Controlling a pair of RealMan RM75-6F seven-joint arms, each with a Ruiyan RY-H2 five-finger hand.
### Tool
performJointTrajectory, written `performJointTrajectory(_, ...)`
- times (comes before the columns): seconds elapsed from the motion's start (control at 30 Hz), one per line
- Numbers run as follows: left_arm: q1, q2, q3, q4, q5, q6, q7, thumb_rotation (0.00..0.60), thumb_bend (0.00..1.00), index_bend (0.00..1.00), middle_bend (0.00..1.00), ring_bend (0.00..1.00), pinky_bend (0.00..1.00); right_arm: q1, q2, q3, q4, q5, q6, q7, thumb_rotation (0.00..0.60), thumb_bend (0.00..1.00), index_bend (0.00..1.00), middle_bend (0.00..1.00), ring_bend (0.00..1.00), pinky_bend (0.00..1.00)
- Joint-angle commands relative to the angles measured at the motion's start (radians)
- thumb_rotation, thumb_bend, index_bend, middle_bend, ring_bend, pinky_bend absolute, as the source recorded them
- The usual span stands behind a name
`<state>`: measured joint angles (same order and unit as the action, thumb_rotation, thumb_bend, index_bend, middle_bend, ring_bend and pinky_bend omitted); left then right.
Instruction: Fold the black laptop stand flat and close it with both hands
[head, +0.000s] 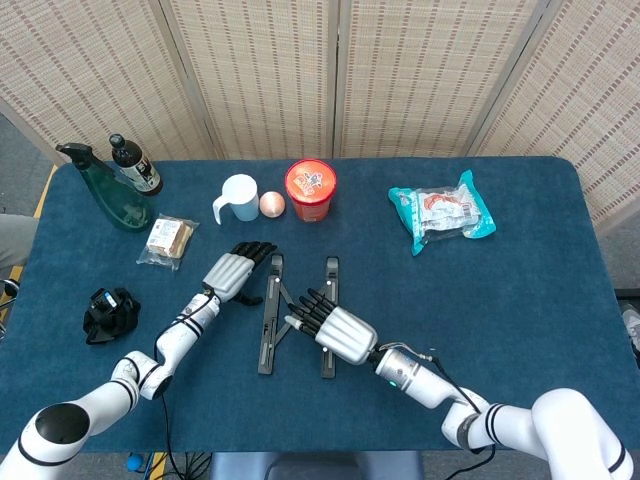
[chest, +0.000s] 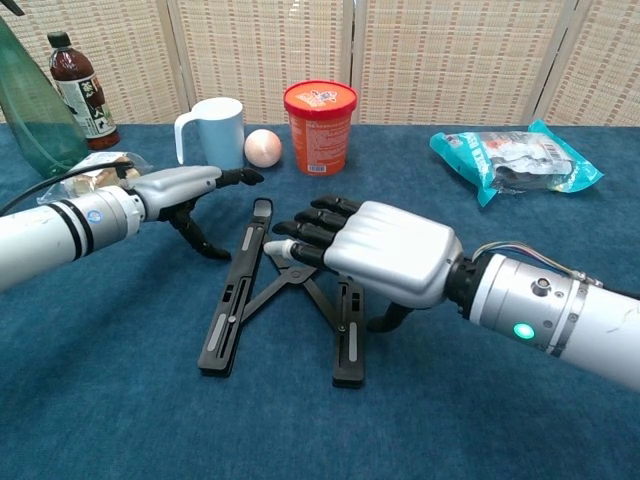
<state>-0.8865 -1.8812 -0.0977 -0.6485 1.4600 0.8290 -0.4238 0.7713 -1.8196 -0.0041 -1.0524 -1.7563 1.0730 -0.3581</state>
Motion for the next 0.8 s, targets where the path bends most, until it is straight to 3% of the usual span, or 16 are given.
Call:
performJointTrajectory(0.03,-0.001,-0.002,0.0,0.002,0.0,0.0,-0.002,0.6,0.15,0.0,0.04,0.04,0.04,0.007,-0.011,-0.001,0.014,-0.001,-0.003,0.006,0.6,0.0,0.0,0.0,0.0,0.0)
performJointTrajectory(0.8,-0.013,-0.012,0.005,0.005,0.007,0.0,-0.014,0.6,0.15,0.0,0.04,0.04,0.04,0.036,-0.083,0.0,0.111,-0.009,0.029,0.037,0.6,0.0,0.0,0.0,0.0,0.0)
